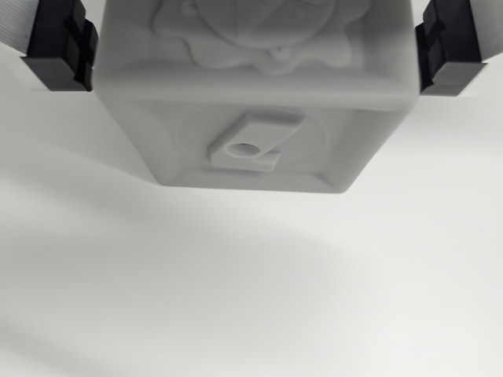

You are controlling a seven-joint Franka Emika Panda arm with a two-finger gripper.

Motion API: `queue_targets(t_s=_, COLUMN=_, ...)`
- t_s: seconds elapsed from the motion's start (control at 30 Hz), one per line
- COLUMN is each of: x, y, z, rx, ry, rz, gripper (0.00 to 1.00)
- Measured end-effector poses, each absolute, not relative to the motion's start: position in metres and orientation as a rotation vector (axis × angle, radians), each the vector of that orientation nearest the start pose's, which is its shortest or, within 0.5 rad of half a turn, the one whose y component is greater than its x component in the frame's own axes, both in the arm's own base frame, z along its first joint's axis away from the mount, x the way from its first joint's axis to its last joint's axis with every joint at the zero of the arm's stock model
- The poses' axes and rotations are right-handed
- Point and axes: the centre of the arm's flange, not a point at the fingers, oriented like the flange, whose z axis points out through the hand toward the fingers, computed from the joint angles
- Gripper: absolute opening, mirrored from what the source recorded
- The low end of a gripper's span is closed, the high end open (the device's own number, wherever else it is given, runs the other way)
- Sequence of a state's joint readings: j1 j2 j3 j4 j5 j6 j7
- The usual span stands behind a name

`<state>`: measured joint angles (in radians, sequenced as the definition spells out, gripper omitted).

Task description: Destack cube

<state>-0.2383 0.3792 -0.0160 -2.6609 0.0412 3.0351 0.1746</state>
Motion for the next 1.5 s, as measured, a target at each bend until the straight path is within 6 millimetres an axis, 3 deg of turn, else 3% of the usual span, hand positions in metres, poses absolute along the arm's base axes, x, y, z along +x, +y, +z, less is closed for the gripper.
queue_targets(t_s=0.37, x=0.388, y=-0.105, z=0.117, rx=-3.057, ry=0.730, rz=0.008, gripper=1.00)
queue_targets(t_s=0.77, x=0.389, y=-0.105, z=0.140, rx=-3.056, ry=0.730, rz=0.001, gripper=1.00)
queue_targets(t_s=1.5, x=0.389, y=-0.105, z=0.218, rx=-3.055, ry=0.726, rz=-0.004, gripper=1.00)
